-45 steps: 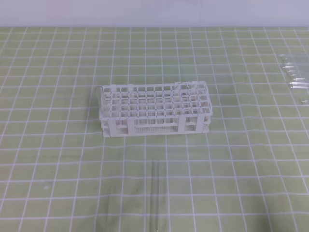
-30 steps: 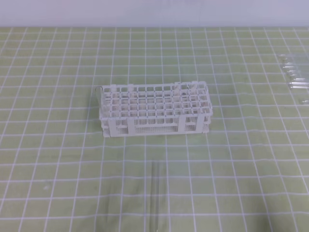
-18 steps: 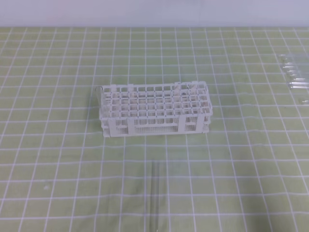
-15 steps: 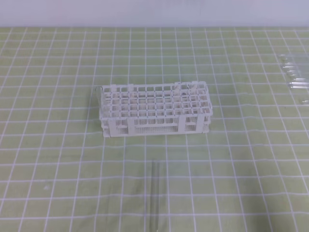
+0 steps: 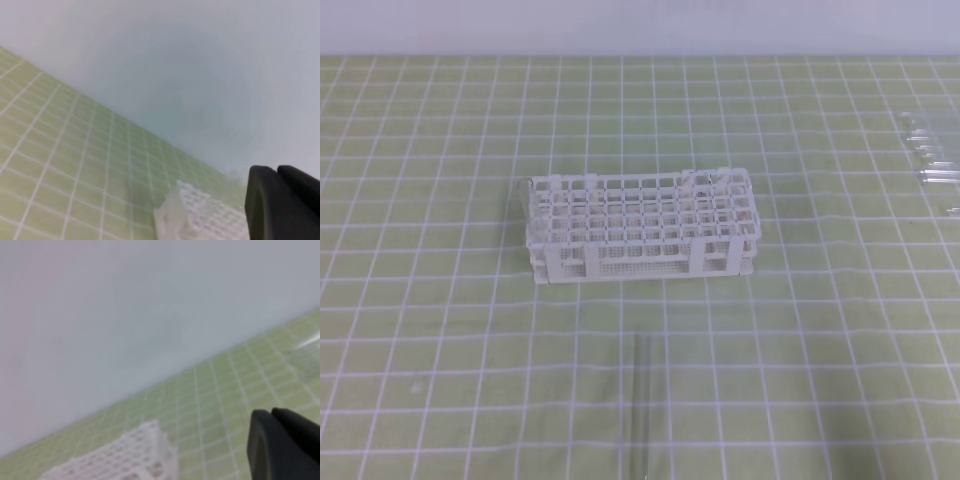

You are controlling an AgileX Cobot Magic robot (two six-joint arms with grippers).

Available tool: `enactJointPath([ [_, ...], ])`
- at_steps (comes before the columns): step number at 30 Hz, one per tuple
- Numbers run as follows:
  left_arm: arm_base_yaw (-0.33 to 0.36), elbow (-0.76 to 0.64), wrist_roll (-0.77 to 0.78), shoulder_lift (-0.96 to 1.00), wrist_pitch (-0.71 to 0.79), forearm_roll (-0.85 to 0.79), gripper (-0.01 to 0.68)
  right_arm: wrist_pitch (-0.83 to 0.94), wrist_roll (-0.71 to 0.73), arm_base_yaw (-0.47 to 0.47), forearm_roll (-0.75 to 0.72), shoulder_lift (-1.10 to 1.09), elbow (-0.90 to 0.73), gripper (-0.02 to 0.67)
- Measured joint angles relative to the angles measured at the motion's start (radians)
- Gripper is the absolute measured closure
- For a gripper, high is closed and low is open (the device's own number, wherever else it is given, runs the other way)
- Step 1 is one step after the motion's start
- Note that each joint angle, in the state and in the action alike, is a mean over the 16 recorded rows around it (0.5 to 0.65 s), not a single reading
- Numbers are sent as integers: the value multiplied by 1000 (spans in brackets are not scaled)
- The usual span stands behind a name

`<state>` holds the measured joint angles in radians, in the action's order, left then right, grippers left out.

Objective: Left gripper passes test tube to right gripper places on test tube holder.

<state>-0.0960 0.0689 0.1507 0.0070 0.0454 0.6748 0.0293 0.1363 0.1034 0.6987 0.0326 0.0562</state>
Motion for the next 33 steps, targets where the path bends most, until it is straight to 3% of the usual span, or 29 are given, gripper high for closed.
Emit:
enactJointPath([
  [7, 0, 166, 34, 162, 123, -5, 673, 140, 0, 0, -20, 166, 154, 667],
  [20, -22, 530, 221, 684, 521, 12, 674, 457, 30, 0, -125, 636, 465, 667],
  [27, -142, 624, 221, 892, 559, 32, 674, 539, 87, 9, -111, 781, 527, 667],
  [33, -320, 711, 93, 1062, 554, -68, 674, 560, 126, 20, -107, 839, 541, 667],
])
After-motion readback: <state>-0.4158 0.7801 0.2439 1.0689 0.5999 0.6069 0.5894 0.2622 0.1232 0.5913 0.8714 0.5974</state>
